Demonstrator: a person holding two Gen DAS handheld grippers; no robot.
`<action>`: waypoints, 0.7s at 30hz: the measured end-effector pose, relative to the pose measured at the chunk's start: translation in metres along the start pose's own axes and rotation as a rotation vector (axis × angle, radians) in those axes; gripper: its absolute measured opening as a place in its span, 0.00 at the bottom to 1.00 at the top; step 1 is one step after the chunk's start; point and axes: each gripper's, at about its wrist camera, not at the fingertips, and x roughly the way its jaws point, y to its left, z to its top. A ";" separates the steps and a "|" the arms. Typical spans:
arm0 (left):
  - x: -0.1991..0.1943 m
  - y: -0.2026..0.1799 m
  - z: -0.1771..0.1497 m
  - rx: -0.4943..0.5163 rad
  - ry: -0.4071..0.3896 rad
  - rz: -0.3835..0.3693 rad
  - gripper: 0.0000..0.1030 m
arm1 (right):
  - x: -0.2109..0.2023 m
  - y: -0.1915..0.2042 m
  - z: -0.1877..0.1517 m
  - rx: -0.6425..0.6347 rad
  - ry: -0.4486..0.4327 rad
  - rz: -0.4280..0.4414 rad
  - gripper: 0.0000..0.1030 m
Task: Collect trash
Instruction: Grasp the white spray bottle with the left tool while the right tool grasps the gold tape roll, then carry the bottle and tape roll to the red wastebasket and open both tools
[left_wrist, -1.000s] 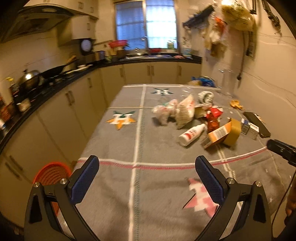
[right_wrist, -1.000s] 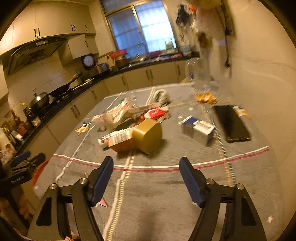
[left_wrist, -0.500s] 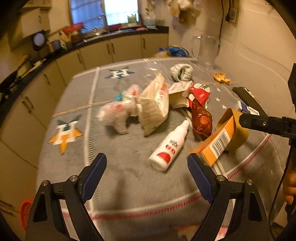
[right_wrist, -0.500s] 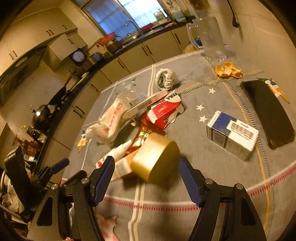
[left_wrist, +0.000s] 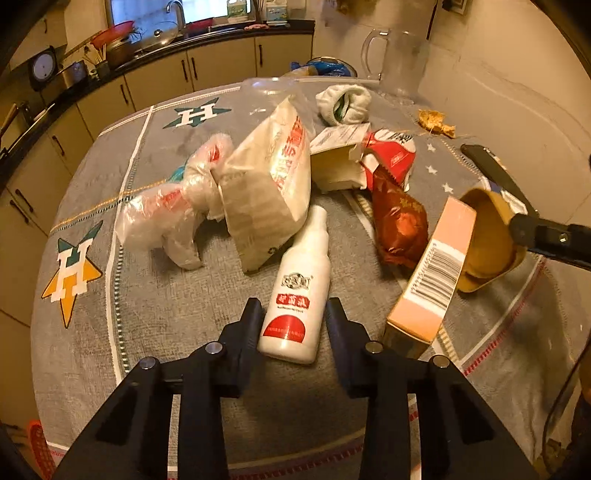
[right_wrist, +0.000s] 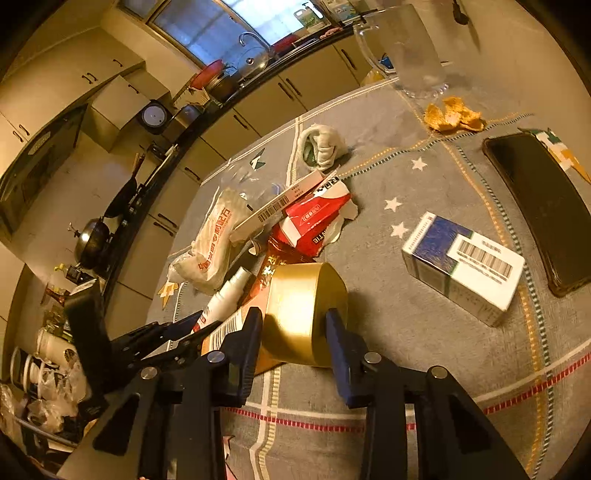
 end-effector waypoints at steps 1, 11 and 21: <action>0.001 -0.001 -0.001 -0.002 0.002 0.004 0.34 | -0.002 0.000 -0.001 -0.006 -0.009 -0.006 0.36; -0.001 -0.006 0.002 -0.088 0.005 0.041 0.28 | -0.013 -0.005 -0.005 -0.030 -0.070 -0.088 0.51; -0.065 0.000 -0.035 -0.184 -0.110 0.087 0.28 | -0.026 0.002 -0.016 -0.101 -0.078 -0.089 0.32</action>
